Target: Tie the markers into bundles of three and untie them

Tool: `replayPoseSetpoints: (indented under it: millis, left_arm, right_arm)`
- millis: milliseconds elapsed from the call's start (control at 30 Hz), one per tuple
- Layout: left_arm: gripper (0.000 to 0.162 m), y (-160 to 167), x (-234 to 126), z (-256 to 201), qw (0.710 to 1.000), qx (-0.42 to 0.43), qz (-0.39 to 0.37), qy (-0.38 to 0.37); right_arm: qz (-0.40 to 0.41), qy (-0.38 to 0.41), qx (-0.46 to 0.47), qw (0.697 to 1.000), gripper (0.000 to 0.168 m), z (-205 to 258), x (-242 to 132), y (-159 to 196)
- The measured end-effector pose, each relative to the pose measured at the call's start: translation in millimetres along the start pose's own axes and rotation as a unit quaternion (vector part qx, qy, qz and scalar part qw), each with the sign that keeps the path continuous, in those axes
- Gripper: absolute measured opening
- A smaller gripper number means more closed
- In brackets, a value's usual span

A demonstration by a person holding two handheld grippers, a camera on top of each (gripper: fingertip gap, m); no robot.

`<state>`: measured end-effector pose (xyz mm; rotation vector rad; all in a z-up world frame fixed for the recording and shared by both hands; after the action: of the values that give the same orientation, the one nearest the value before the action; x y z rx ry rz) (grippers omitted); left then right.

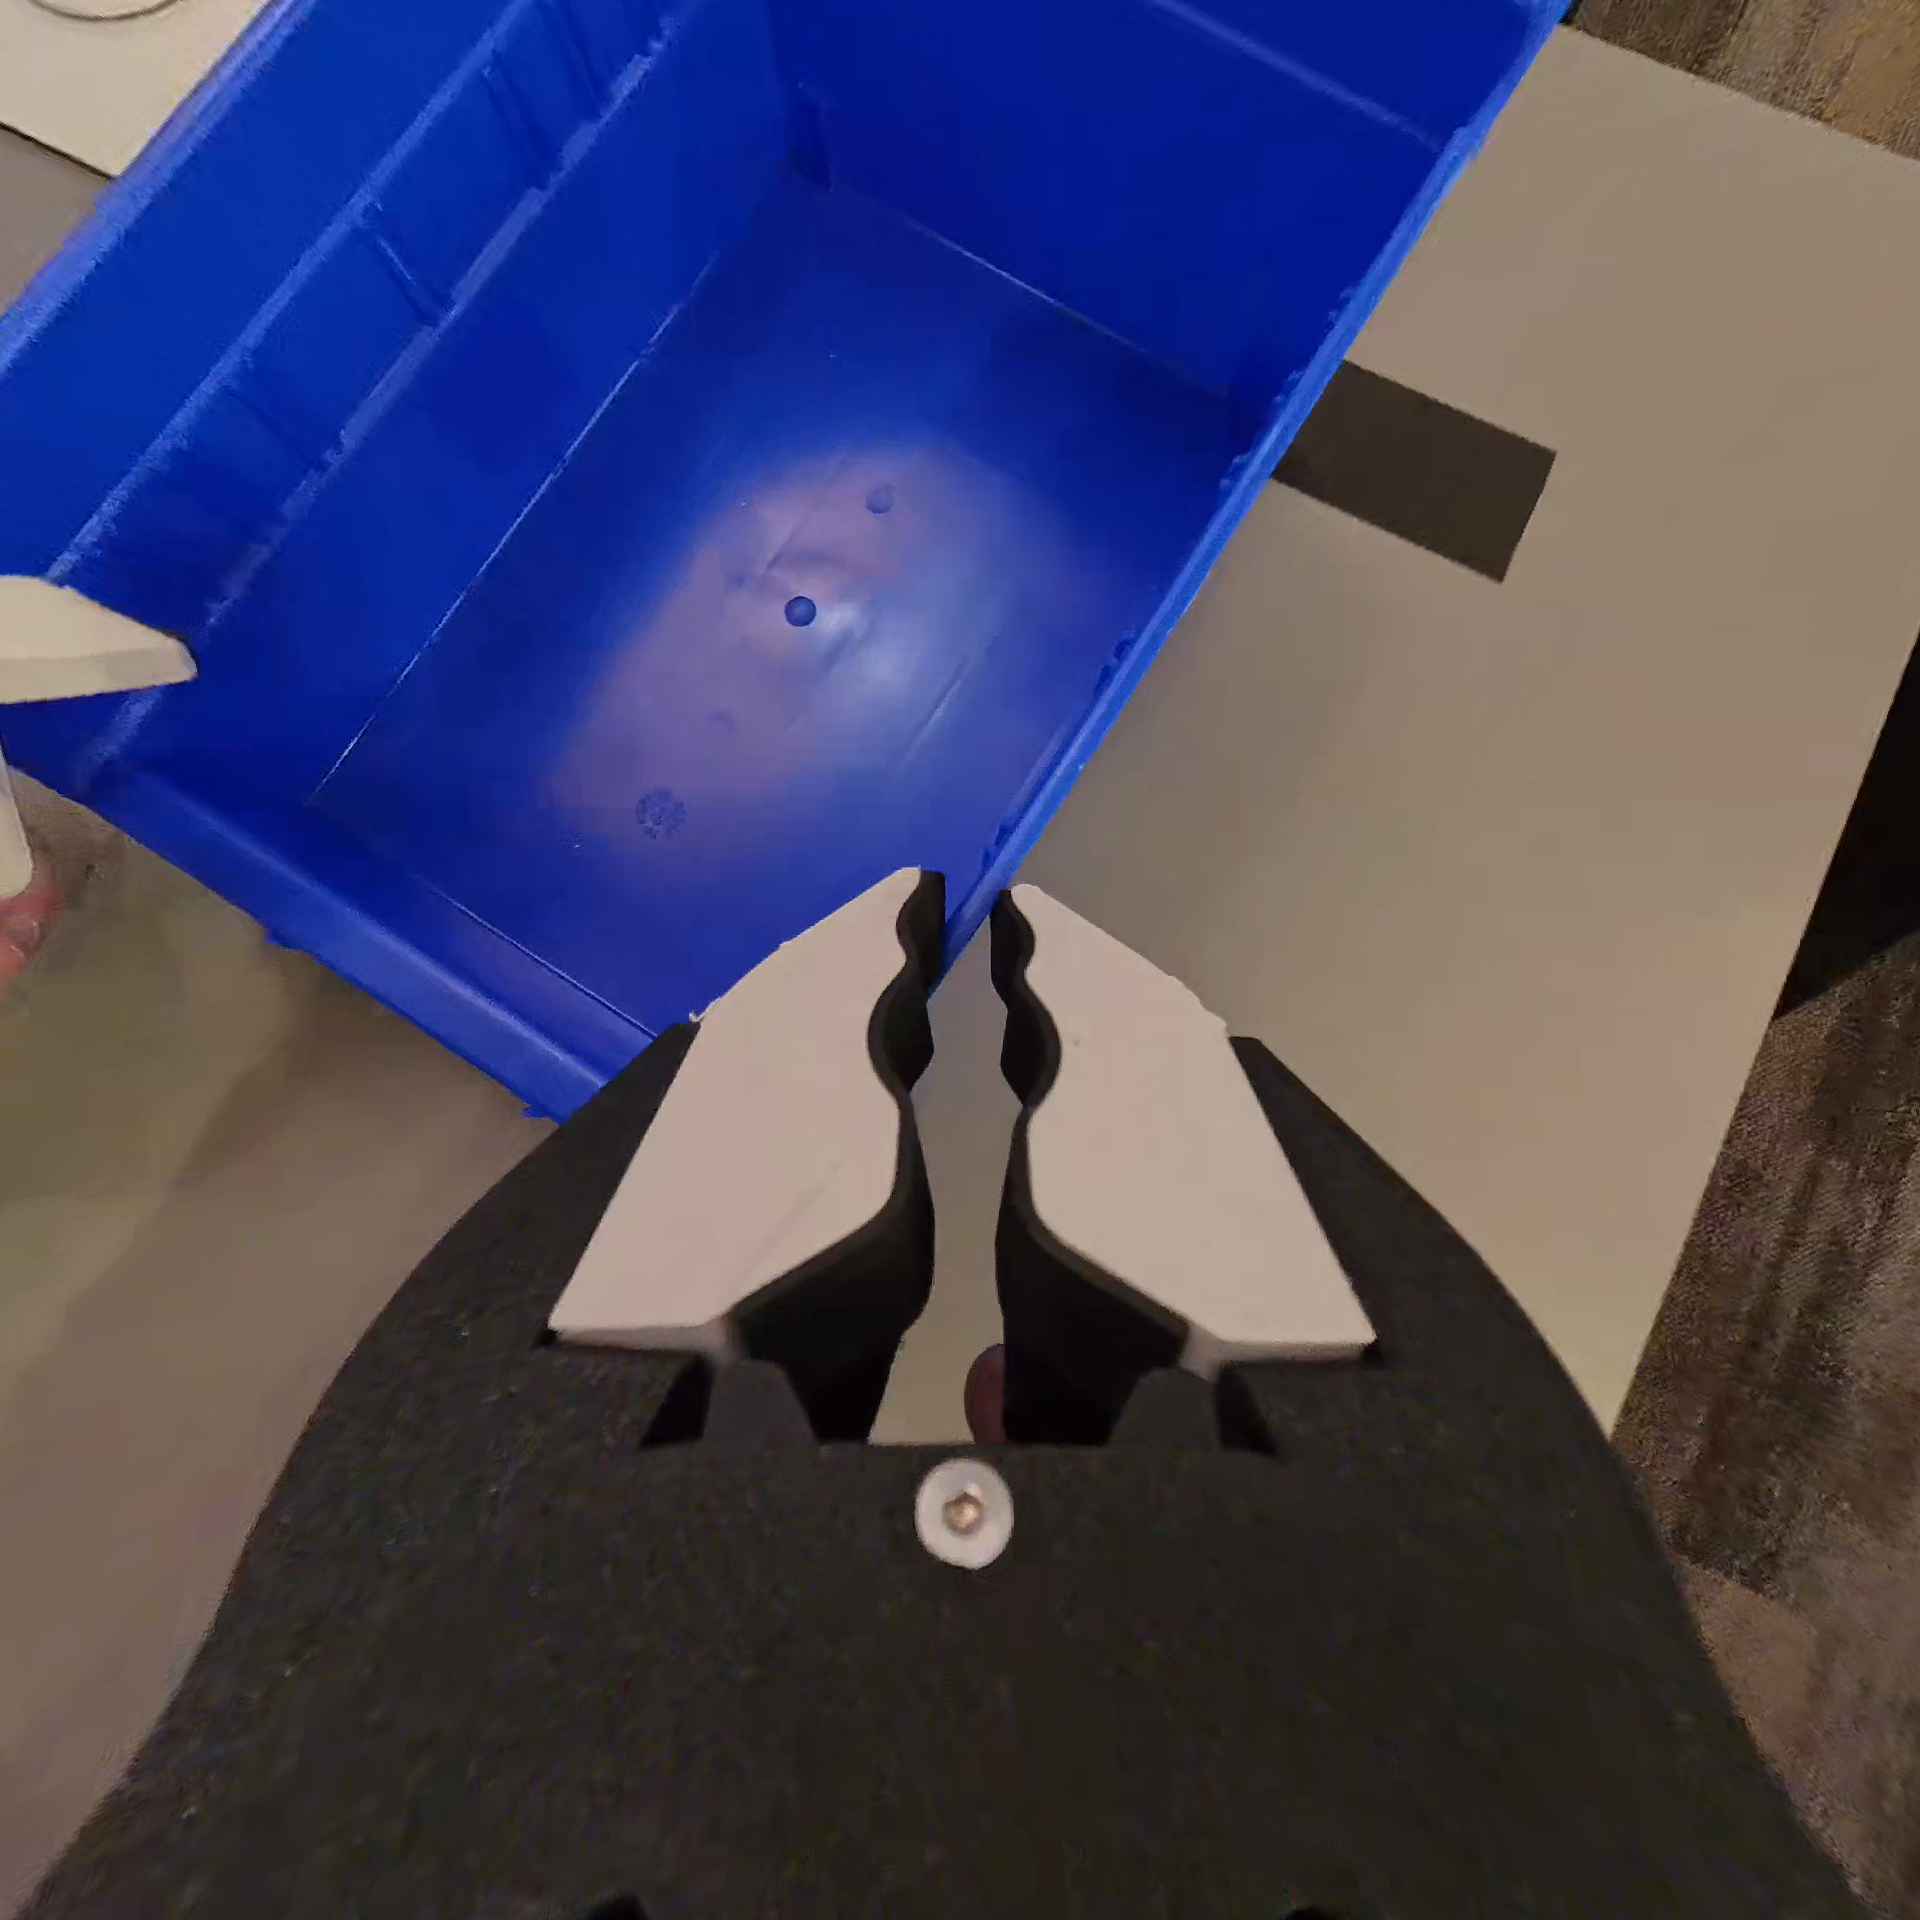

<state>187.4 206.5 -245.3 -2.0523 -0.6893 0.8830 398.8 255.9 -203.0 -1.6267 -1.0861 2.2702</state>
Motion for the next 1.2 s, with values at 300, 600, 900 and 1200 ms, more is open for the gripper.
replayPoseSetpoints:
  millis: [300, 600, 900, 1200]
  left_arm:
    - [0.108, -20, -50, -27, 0.996, 0.063, -0.033, 0.052]
    - [0.082, -4, -312, -1, 0.944, 0.268, -0.141, -0.127]
    - [0.085, 77, -381, 143, 0.945, 0.116, -0.035, -0.304]
    - [0.047, 68, -380, 180, 0.955, 0.115, -0.018, -0.272]
  right_arm:
    - [-0.061, 0.066, -0.067, 0.994, 0.041, 13, -32, -18]
    - [-0.125, -0.188, -0.191, 0.955, 0.049, 281, -20, 1]
    - [-0.057, -0.229, -0.186, 0.954, 0.050, 375, 98, 2]
    - [-0.042, -0.232, -0.202, 0.951, 0.009, 402, 118, 8]
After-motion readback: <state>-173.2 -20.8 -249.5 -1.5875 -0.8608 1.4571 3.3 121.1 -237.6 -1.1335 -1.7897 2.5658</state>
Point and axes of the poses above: each gripper's, where its closed fingertips meet, x out along the fingers, y out of its underside, z = x × y across the jaws, the point moved 5 cm from there along -x, back along the fingers, and after that the axes turned 13 degrees about x, right-handed, at the moved point
